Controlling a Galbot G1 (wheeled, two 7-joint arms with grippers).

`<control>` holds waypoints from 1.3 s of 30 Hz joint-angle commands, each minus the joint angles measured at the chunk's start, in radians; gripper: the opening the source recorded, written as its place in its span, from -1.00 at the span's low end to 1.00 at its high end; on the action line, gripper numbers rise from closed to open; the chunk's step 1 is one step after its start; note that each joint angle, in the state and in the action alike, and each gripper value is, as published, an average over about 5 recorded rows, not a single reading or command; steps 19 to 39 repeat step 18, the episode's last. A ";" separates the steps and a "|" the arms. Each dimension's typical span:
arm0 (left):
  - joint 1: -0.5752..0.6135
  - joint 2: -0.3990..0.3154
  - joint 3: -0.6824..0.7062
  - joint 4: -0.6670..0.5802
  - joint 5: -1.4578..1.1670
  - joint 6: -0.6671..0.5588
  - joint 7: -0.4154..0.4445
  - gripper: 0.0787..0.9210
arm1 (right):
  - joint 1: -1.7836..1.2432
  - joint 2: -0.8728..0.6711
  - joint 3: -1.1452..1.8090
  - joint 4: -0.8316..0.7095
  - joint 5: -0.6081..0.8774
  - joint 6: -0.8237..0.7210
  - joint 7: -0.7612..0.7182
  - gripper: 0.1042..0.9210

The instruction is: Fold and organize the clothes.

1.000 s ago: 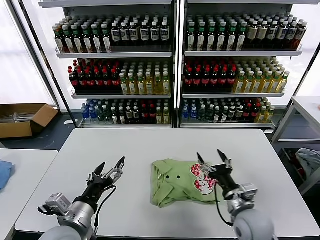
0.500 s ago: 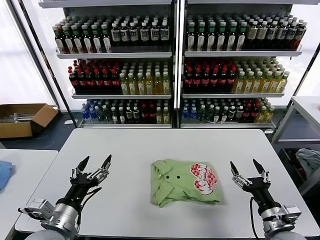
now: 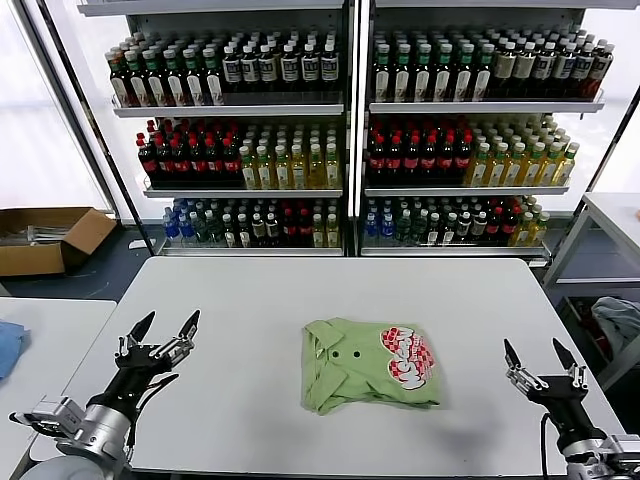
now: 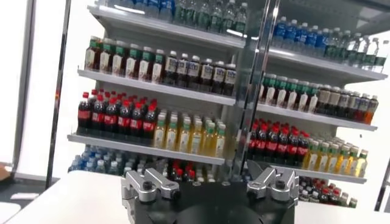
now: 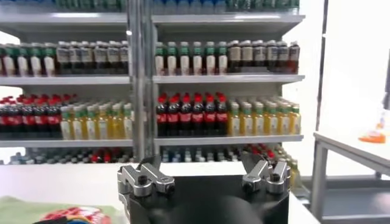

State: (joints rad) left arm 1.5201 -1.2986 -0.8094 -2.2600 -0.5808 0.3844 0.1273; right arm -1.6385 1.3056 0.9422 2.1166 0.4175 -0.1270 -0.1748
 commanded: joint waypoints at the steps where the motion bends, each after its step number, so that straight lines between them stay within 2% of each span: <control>1: -0.024 0.007 -0.076 0.038 -0.013 -0.009 0.111 0.77 | -0.049 0.011 0.111 -0.015 0.044 0.002 -0.026 0.76; 11: -0.020 -0.015 -0.122 0.060 -0.038 -0.020 0.160 0.77 | -0.037 0.021 0.129 -0.024 0.051 -0.032 -0.027 0.76; 39: -0.014 -0.019 -0.147 0.058 -0.053 -0.018 0.160 0.77 | -0.024 0.024 0.133 -0.038 0.054 -0.037 -0.030 0.76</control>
